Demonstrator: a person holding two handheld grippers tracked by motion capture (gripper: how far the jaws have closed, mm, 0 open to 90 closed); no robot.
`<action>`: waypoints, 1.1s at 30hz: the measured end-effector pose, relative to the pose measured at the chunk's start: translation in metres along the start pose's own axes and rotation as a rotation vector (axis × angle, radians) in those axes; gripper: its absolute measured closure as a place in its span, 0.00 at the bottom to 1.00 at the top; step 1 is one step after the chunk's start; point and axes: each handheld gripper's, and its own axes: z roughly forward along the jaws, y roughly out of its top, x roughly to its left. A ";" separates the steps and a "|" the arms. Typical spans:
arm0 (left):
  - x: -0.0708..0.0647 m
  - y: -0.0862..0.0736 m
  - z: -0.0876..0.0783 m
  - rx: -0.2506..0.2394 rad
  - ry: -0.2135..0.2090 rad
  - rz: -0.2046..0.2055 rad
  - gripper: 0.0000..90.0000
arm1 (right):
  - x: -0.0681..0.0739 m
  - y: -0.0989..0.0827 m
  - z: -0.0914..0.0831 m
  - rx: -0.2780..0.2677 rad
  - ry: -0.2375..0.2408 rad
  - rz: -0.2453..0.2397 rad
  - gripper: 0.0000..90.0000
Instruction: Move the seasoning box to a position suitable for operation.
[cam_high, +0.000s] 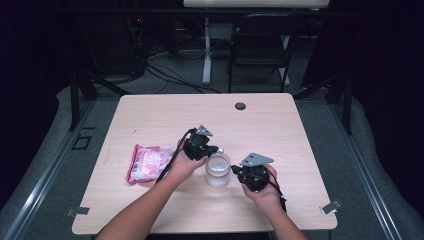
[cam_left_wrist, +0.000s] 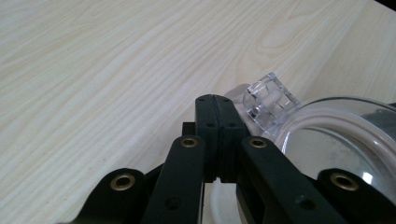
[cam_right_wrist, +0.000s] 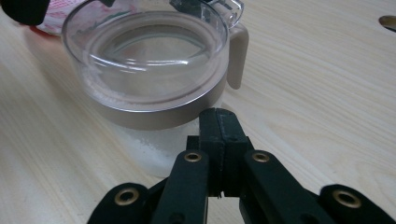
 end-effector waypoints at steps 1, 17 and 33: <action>0.000 0.000 -0.002 -0.002 0.013 0.004 0.99 | 0.001 0.000 0.000 0.001 0.007 -0.002 1.00; 0.007 -0.046 -0.089 -0.122 0.165 -0.011 0.82 | 0.030 0.012 0.017 0.015 0.120 -0.094 0.95; 0.027 -0.125 -0.124 -0.156 0.228 -0.160 0.72 | -0.013 0.021 0.056 0.038 0.087 -0.080 0.81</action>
